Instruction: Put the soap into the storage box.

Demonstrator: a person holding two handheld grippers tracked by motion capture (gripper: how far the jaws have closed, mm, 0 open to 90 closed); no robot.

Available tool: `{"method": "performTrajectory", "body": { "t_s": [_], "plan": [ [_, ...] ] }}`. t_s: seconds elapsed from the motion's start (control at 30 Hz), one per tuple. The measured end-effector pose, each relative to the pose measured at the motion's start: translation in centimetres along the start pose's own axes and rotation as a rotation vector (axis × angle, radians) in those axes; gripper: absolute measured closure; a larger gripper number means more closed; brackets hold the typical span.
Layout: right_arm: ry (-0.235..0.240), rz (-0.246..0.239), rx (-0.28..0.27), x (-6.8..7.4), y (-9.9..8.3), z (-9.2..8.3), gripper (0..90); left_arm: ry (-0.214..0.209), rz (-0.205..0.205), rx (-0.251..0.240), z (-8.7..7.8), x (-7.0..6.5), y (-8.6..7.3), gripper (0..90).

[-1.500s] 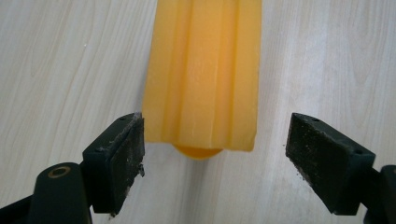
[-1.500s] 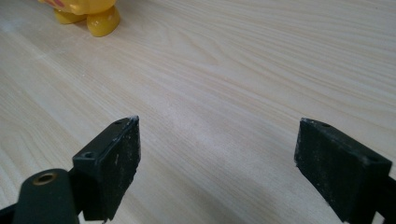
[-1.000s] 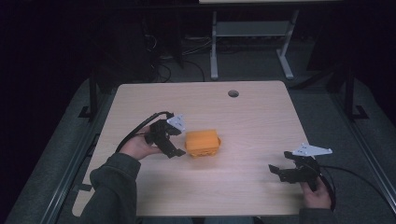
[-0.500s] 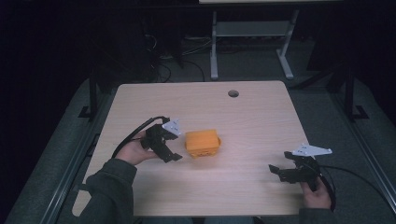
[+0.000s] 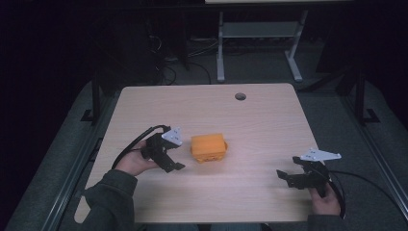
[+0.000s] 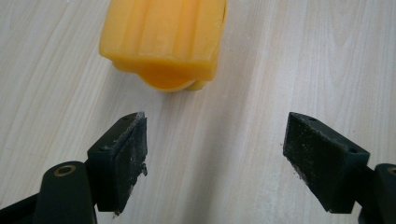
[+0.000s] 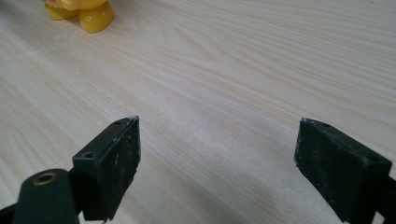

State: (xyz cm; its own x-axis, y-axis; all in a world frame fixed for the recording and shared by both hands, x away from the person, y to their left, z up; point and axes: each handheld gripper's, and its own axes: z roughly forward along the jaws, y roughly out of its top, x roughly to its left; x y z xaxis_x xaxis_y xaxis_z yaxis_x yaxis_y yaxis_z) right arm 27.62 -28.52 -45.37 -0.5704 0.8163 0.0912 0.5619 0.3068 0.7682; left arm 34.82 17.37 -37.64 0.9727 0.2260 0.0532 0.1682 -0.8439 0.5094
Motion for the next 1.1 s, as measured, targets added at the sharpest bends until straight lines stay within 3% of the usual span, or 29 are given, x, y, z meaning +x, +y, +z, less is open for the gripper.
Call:
{"method": "performTrajectory", "body": {
  "t_s": [0.47, 1.1],
  "plan": [
    [-0.008, 0.008, 0.001, -0.1, -0.1, 0.0, 14.0, 0.005, -0.016, -0.003, 0.1, -0.9, -1.6, 20.3],
    [-0.016, 0.013, 0.006, -0.2, -0.2, 0.1, 13.9, 0.022, -0.049, -0.023, -0.1, -2.2, -5.0, 19.9]
  ]
}}
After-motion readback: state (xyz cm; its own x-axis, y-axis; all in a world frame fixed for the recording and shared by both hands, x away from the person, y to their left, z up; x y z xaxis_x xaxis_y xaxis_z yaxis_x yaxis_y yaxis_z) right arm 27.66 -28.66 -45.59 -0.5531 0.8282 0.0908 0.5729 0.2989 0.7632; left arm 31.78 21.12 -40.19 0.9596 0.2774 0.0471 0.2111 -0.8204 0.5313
